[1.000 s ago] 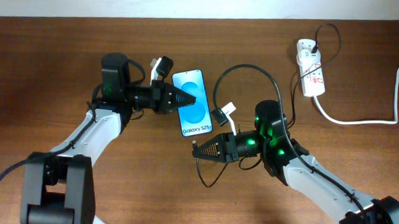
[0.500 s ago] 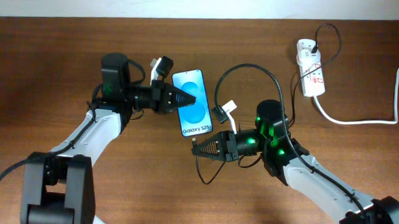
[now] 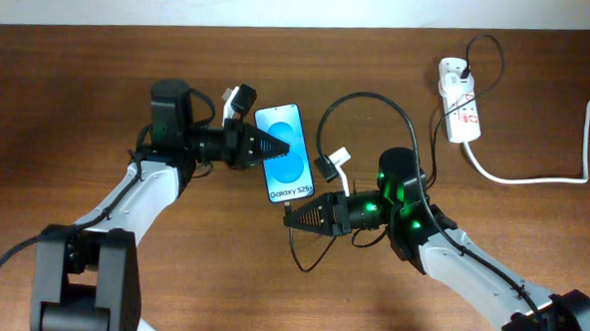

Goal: Plug charger to phone and switch on socket

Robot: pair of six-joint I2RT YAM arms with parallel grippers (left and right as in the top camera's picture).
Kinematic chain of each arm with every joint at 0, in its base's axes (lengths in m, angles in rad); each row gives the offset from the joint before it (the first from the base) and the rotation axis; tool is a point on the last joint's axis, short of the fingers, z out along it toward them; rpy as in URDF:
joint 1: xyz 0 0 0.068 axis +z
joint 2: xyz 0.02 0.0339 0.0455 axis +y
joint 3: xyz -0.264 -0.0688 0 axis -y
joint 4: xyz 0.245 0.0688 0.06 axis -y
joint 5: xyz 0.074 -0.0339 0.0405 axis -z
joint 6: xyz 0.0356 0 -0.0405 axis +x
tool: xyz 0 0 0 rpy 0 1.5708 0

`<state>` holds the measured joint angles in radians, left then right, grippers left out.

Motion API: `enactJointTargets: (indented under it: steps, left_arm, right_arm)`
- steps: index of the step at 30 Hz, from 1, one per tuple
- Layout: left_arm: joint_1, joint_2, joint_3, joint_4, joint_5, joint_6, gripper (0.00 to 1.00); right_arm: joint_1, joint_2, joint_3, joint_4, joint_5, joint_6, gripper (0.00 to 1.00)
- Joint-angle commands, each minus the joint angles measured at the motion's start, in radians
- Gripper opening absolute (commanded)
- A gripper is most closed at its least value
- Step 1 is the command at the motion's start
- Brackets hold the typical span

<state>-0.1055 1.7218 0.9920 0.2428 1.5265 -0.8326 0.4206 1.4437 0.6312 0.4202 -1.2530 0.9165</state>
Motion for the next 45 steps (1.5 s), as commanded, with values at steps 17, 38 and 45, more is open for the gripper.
enactJointTargets:
  steps: [17,38,45]
  left_arm:
    - [0.046,-0.003,0.005,0.003,0.023,-0.033,0.0]
    - [0.086,-0.003,0.005,0.004,0.047,-0.109,0.0]
    - [0.086,-0.003,0.005,0.01,0.047,-0.076,0.0]
  right_arm:
    - [0.003,-0.121,0.013,-0.114,-0.113,0.139,0.04]
    - [0.069,-0.107,0.013,-0.195,0.037,-0.2,0.04]
    - [-0.004,-0.077,0.023,-0.195,-0.019,-0.175,0.04]
